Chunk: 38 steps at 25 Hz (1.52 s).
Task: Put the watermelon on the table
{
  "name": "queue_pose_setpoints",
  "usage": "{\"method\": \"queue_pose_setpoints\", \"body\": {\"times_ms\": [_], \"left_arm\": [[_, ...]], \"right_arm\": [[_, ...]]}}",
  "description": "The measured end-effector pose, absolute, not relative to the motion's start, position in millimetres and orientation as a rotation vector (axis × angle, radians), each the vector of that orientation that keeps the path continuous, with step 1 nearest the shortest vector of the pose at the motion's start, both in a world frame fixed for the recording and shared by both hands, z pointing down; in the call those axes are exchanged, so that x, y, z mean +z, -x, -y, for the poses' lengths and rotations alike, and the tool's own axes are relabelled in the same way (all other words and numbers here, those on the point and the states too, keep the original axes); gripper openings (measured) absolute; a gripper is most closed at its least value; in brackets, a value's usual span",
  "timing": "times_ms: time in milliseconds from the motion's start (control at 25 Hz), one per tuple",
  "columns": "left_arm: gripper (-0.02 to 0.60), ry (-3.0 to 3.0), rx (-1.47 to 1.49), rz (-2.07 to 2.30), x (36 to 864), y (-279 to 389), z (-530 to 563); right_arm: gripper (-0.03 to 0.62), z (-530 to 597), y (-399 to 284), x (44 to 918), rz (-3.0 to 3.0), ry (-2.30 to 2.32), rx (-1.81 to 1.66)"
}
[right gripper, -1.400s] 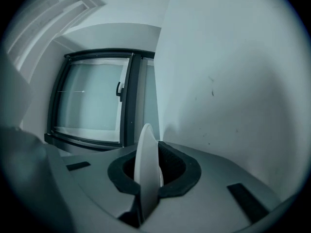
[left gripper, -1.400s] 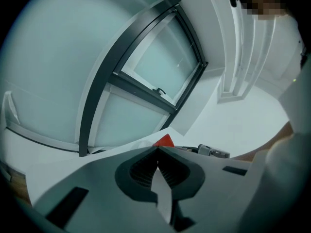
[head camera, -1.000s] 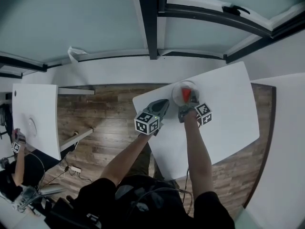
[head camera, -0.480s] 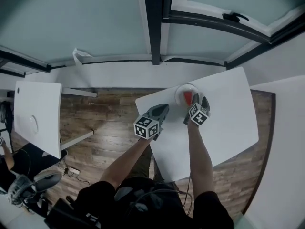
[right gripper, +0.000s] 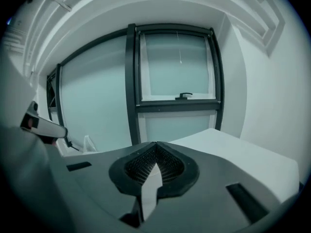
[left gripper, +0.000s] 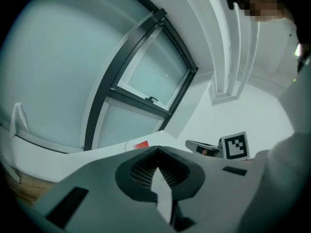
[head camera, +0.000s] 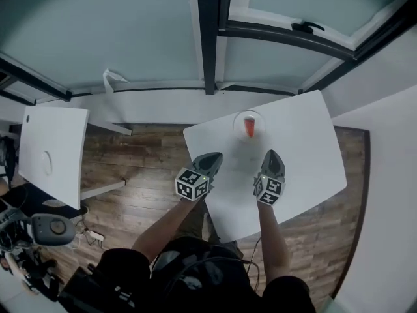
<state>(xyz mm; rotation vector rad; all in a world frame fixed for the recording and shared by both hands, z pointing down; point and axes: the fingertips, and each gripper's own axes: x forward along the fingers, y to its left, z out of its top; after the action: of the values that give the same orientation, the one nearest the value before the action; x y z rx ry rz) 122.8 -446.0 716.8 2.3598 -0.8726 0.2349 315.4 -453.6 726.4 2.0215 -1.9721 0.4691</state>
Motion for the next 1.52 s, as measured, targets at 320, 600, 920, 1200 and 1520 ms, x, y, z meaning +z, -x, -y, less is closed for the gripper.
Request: {"method": "queue_pose_setpoints", "body": {"times_ms": [320, 600, 920, 1200, 1520], "left_arm": [[0.004, -2.561, 0.270, 1.046, 633.2, -113.2, 362.3], [0.005, -2.650, 0.250, 1.000, 601.0, -124.3, 281.7], [0.005, -2.677, 0.201, 0.858, 572.2, -111.4, 240.8], [0.005, -2.735, 0.226, 0.827, 566.4, -73.0, 224.8], [0.005, -2.726, 0.177, 0.848, 551.3, -65.0, 200.1]], "right_arm": [[0.011, 327.4, -289.0, 642.8, 2.129, -2.055, 0.457], [0.011, 253.9, -249.0, 599.0, 2.288, -1.998, 0.460], [0.011, 207.4, -193.5, 567.2, 2.358, -1.947, 0.376], [0.011, 187.4, -160.7, 560.5, 2.305, -2.012, 0.447], [0.011, 165.8, -162.5, 555.4, 2.364, -2.001, 0.450]]}}
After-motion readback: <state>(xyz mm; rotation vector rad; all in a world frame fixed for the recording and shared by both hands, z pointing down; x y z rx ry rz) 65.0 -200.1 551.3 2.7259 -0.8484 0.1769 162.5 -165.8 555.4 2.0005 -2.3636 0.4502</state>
